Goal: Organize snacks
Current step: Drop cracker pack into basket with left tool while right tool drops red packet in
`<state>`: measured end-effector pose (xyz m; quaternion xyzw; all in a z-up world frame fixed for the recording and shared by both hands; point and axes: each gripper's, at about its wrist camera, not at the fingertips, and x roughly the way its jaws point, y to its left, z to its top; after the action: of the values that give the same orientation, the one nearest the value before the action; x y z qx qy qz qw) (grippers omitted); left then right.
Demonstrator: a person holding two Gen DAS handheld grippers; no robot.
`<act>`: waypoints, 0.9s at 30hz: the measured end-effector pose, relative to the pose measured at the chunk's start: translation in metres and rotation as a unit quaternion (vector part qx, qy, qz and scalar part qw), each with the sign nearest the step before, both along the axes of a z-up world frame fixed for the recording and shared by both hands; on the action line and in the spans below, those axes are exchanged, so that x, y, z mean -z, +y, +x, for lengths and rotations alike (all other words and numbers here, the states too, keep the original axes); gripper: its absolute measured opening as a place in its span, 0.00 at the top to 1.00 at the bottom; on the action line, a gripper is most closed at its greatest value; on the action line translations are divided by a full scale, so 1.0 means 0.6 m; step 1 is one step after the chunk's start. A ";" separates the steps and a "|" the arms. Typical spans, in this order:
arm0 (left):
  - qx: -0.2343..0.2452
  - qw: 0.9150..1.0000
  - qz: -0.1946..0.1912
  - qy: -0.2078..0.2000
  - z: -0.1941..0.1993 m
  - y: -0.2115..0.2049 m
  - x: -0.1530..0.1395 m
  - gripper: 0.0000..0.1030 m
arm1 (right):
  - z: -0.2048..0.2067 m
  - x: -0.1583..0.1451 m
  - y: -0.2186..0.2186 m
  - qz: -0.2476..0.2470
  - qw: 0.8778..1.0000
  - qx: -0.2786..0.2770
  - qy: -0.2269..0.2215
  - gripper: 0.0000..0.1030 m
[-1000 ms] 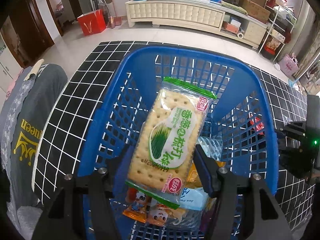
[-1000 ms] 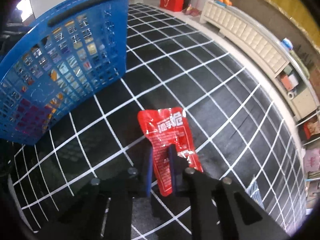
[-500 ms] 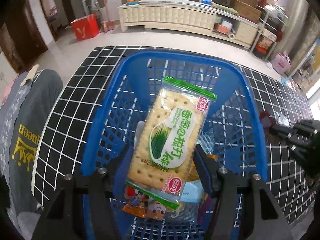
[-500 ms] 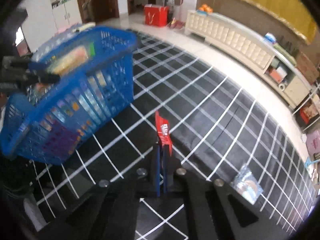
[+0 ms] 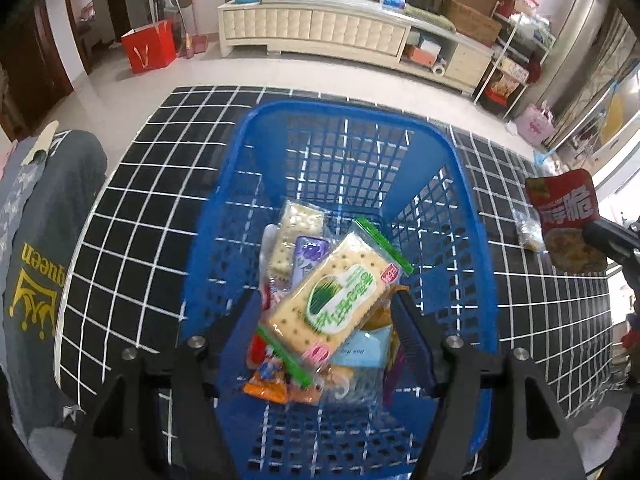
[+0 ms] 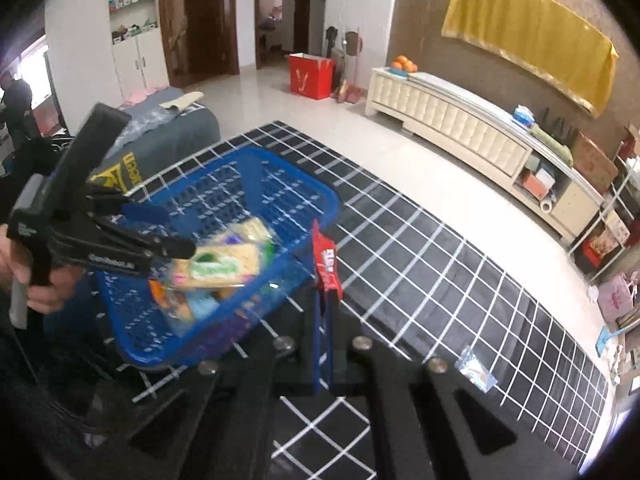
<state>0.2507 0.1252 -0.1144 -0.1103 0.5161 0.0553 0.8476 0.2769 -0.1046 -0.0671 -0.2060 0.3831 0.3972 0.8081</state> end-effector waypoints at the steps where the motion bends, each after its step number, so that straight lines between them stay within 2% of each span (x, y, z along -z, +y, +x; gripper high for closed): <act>1: -0.001 1.000 -0.001 -0.004 -0.009 0.004 -0.007 0.36 | -0.011 -0.008 0.006 0.000 1.000 -0.002 -0.002 0.96; 5: -0.005 0.999 0.006 -0.039 -0.060 0.028 -0.053 0.36 | -0.033 -0.031 0.047 0.009 1.000 -0.009 0.001 0.96; 7: -0.003 0.998 0.025 -0.053 -0.086 0.042 -0.072 0.36 | -0.046 -0.035 0.075 0.014 1.000 -0.014 0.002 0.96; 10: 0.000 0.997 0.044 -0.059 -0.105 0.065 -0.084 0.36 | -0.061 -0.021 0.124 -0.007 1.000 -0.025 0.001 0.96; 13: -0.019 0.997 0.032 -0.060 -0.123 0.100 -0.090 0.36 | -0.071 0.008 0.177 -0.050 0.998 -0.043 -0.009 0.96; 15: -0.026 0.997 0.024 -0.063 -0.131 0.123 -0.091 0.36 | -0.072 0.029 0.207 -0.074 0.996 -0.045 -0.009 0.96; 20: -0.045 0.997 0.024 -0.052 -0.136 0.159 -0.070 0.36 | -0.060 0.087 0.249 -0.107 0.992 -0.050 0.034 0.96; 24: -0.052 0.997 0.023 -0.047 -0.138 0.171 -0.051 0.36 | -0.067 0.113 0.266 -0.128 0.989 -0.054 0.041 0.96; 27: -0.045 0.998 0.019 -0.037 -0.132 0.172 -0.037 0.36 | -0.069 0.120 0.273 -0.145 0.988 -0.045 0.029 0.96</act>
<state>0.1717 0.2281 -0.0919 -0.1190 0.4779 0.0994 0.8646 0.2357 0.0591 -0.1390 -0.3262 0.4498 0.3794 0.7398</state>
